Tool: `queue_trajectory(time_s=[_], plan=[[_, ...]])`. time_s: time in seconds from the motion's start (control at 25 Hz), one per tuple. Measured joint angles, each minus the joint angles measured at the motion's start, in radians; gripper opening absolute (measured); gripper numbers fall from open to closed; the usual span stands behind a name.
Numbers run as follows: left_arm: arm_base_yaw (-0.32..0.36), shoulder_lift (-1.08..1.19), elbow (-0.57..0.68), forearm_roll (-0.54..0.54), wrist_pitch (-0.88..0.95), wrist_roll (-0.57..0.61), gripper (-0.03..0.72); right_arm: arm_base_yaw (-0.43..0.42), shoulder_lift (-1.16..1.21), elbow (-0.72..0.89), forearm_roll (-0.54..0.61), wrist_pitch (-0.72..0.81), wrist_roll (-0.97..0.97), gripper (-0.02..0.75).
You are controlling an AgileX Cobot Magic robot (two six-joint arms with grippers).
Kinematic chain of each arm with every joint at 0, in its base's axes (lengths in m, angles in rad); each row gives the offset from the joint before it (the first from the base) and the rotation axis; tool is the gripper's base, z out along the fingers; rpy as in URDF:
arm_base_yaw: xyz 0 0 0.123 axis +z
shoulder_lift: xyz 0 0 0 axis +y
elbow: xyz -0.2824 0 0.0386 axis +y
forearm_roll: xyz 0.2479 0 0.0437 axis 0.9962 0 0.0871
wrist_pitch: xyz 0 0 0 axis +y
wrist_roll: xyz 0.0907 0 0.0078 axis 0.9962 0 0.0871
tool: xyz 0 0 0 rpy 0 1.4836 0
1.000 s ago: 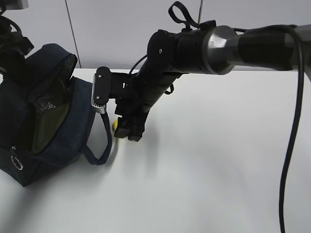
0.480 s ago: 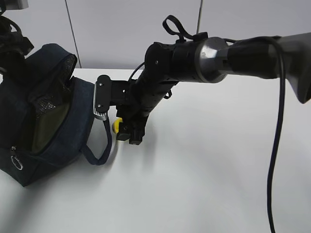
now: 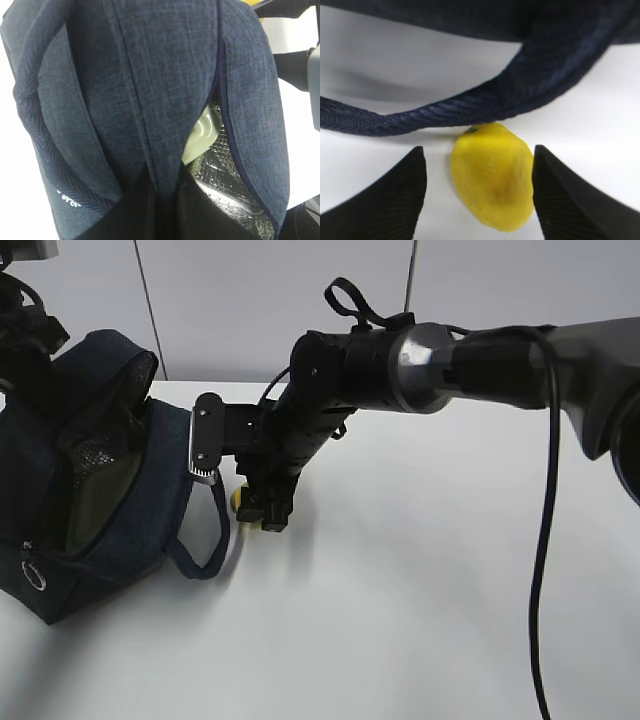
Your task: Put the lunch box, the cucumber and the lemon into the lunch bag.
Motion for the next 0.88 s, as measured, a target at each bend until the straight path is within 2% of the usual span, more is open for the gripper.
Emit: queue_trajectory(time_s=[0.28, 0.44, 0.88], plan=[[0.0, 0.0, 0.0, 0.001, 0.0, 0.0, 0.002, -0.006, 0.0, -0.001, -0.02, 0.002, 0.015, 0.496], [0.0, 0.0, 0.0, 0.001, 0.0, 0.0, 0.002, -0.006, 0.005, -0.001, -0.02, 0.006, 0.02, 0.526], [0.0, 0.0, 0.0, 0.002, 0.0, 0.0, 0.002, -0.008, 0.034, -0.008, -0.02, -0.004, 0.02, 0.498]])
